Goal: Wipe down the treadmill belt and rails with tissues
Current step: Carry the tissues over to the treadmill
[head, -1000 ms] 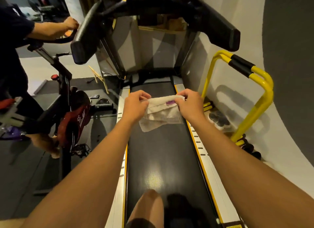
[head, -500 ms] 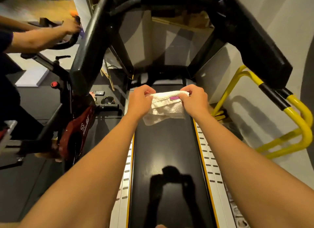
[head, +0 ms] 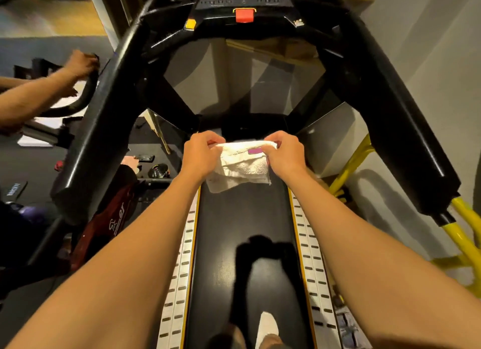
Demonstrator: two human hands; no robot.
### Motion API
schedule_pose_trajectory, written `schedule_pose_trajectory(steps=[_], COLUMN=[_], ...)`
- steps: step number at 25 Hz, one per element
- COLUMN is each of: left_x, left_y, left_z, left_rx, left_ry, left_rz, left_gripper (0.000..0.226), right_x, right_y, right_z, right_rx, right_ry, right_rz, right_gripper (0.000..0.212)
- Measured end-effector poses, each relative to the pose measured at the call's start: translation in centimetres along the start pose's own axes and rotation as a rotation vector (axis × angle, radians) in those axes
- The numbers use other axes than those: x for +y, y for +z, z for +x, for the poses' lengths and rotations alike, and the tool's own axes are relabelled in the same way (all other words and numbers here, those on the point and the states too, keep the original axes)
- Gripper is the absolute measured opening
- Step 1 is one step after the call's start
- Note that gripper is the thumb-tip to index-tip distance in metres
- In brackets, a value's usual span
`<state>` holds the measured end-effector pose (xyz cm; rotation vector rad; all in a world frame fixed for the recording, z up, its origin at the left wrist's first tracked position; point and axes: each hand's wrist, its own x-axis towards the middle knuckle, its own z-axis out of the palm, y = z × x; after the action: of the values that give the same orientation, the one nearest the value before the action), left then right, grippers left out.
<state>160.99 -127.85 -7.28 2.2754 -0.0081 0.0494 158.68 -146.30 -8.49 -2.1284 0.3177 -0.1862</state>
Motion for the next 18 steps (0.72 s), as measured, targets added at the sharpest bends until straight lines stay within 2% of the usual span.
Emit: schedule_pose_trajectory(steps=[5,11,18], left_x=[-1.7,-6.7,-10.6], left_y=[2.1,5.9,9.0], left_z=[9.2,21.8,33.4], left_rx=[-0.023,-0.096,-0.167], left_ry=[-0.019,-0.094,-0.163], left_rz=[0.003,0.047,0.078], left_gripper=[0.020,0.022,0.023], right_x=[1.2,2.9,4.6], right_y=[2.6,8.7,15.0], right_z=[9.6,20.6,31.1], right_rx=[-0.042,-0.080,-0.085], right_ry=[0.028,0.111,0.201], right_rz=[-0.038,-0.104,-0.125], right_gripper=[0.002,0.013,0.015])
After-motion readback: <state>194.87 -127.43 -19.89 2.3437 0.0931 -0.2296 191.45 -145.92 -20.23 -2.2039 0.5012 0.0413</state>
